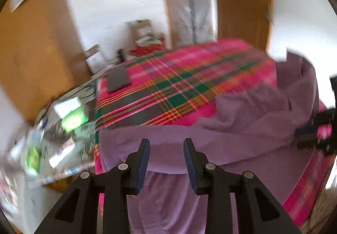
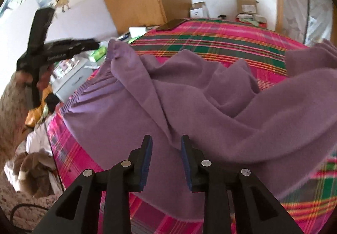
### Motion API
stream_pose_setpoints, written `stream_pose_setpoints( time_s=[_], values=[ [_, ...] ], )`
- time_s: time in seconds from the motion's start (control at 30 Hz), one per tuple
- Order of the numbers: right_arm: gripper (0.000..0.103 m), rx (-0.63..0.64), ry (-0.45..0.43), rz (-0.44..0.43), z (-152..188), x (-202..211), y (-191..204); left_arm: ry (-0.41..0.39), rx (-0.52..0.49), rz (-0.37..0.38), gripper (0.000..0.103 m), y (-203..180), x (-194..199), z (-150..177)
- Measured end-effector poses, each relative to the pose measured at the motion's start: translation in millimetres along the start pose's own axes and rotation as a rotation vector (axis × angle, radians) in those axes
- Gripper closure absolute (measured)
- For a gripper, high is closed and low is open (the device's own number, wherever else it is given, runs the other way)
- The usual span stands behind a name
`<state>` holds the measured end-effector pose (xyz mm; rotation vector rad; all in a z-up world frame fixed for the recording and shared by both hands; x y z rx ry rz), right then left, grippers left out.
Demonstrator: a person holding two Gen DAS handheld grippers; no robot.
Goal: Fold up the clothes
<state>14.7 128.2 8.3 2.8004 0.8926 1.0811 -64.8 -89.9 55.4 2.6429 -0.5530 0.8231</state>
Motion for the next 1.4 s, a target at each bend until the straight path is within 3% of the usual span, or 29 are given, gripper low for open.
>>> stream_pose_setpoints(
  time_s=[0.1,0.2,0.37,0.53,0.63,0.8,1.13,1.3,1.33,1.37,1.4],
  values=[
    [0.056,0.027,0.033,0.006,-1.1,-10.1,-1.0,0.047,-0.173,0.002,0.069,-11.0,-17.9,0.5],
    [0.056,0.044,0.046,0.004,-1.5,-16.6,-0.1,0.082,-0.258,0.015,0.069,-14.6,-38.2,1.5],
    [0.056,0.083,0.070,0.014,-0.6,-23.1,0.3,0.087,-0.314,0.039,0.069,-10.0,-53.9,2.9],
    [0.056,0.107,0.087,0.021,-3.4,-27.6,1.5,0.153,-0.425,0.087,0.069,-12.8,-71.7,12.3],
    [0.056,0.111,0.098,0.007,-4.7,-28.7,2.9,0.187,-0.433,0.127,0.069,-12.4,-81.5,16.9],
    [0.056,0.112,0.112,0.001,-5.3,-32.3,3.2,0.202,-0.441,0.129,0.069,-10.0,-96.6,14.6],
    [0.056,0.136,0.152,0.000,1.9,-39.5,6.2,0.219,-0.621,0.112,0.069,-28.6,-115.7,30.7],
    [0.056,0.170,0.159,0.023,3.3,-42.9,3.8,0.210,-0.626,0.117,0.070,-28.4,-115.9,34.0],
    [0.057,0.179,0.160,0.027,3.9,-43.3,4.0,0.208,-0.631,0.116,0.071,-29.4,-115.6,35.2],
    [0.058,0.194,0.157,0.038,4.1,-43.8,3.8,0.205,-0.636,0.116,0.080,-30.4,-115.3,36.4],
    [0.062,0.209,0.155,0.049,4.2,-44.3,3.5,0.203,-0.641,0.115,0.097,-31.4,-115.0,37.6]
  ],
)
Point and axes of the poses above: each gripper's, at about its wrist camera, not at the fingertips, and x roughly against the way its jaws point, y to its left, z to its underside, the point moved 5 cm from there along -x, roughly the way its jaws point, and after that the axes turned 12 degrees about -y, right-handed, at the moved point
